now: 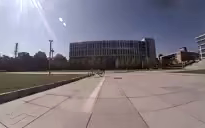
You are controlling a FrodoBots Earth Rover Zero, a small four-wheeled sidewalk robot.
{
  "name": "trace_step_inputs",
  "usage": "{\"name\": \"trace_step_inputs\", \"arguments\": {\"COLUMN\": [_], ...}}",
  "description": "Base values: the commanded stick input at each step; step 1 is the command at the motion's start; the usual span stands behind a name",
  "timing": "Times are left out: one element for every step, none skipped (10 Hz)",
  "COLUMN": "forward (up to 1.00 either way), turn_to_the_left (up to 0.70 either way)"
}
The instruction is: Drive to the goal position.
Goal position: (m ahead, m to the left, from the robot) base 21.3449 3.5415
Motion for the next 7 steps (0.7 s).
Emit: {"name": "trace_step_inputs", "arguments": {"forward": [0.06,0.06,0.06,0.06,0.06,0.06,0.06], "turn_to_the_left": [0.00,0.00,0.00,0.00,0.00,0.00,0.00]}}
